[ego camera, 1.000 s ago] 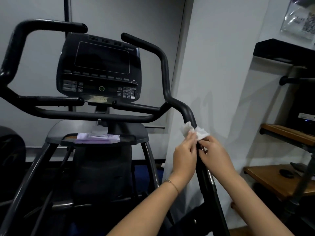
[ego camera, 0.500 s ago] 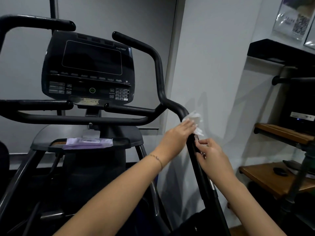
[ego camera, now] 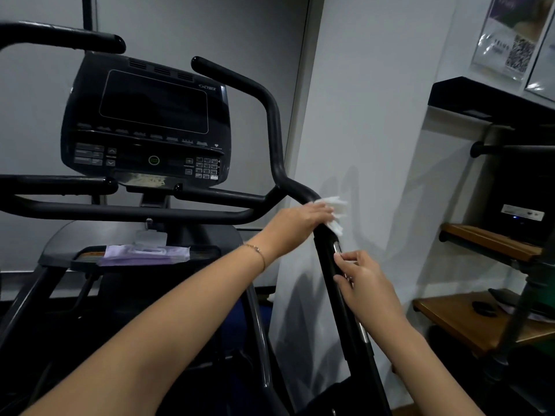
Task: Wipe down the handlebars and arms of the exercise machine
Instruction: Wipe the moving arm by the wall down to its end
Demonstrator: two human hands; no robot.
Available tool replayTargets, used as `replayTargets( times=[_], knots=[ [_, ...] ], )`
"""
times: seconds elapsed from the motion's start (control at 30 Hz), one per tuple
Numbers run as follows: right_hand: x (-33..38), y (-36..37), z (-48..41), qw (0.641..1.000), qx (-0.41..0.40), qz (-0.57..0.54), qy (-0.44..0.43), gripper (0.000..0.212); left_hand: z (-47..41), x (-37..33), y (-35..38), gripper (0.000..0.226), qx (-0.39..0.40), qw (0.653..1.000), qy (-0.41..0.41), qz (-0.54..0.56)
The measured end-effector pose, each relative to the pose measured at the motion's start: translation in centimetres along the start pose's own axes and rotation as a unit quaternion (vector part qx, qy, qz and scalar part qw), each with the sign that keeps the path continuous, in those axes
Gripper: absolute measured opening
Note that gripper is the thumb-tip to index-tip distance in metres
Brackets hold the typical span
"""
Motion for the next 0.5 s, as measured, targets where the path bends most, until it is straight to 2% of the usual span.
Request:
replayTargets(
  times=[0.07,0.13,0.2,0.37,0.43,0.5],
  knots=[
    [-0.1,0.0,0.1,1.0,-0.011,-0.008,-0.005,0.038,-1.1,1.8,-0.4,0.032,-0.001,0.994,-0.108,0.023],
    [-0.2,0.2,0.1,1.0,-0.02,-0.009,-0.011,0.037,-1.6,3.9,-0.7,0.031,0.002,0.973,-0.223,0.057],
    [-0.4,0.4,0.1,1.0,-0.024,-0.008,-0.018,0.036,-1.8,5.8,-0.8,0.031,0.007,0.953,-0.291,0.085],
    [-0.7,0.6,-0.1,0.999,-0.033,-0.009,-0.026,0.035,-1.8,8.7,0.8,0.031,0.013,0.927,-0.358,0.115],
    [-0.7,0.6,-0.2,0.999,-0.032,-0.004,-0.03,0.036,-1.5,8.2,1.0,0.031,-0.012,0.928,-0.349,0.131],
    [-0.6,0.8,-0.1,0.999,-0.03,0.003,-0.042,0.038,-0.6,6.9,0.8,0.031,-0.036,0.94,-0.304,0.151]
  ],
)
Point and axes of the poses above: each hand's wrist, its own z-axis away from the middle knuckle, its own y-axis out of the palm, x = y × z, the point moved 4 cm from there along -z, towards the middle knuckle, and after that the axes turned 9 degrees about -x, right-handed, at the moved point
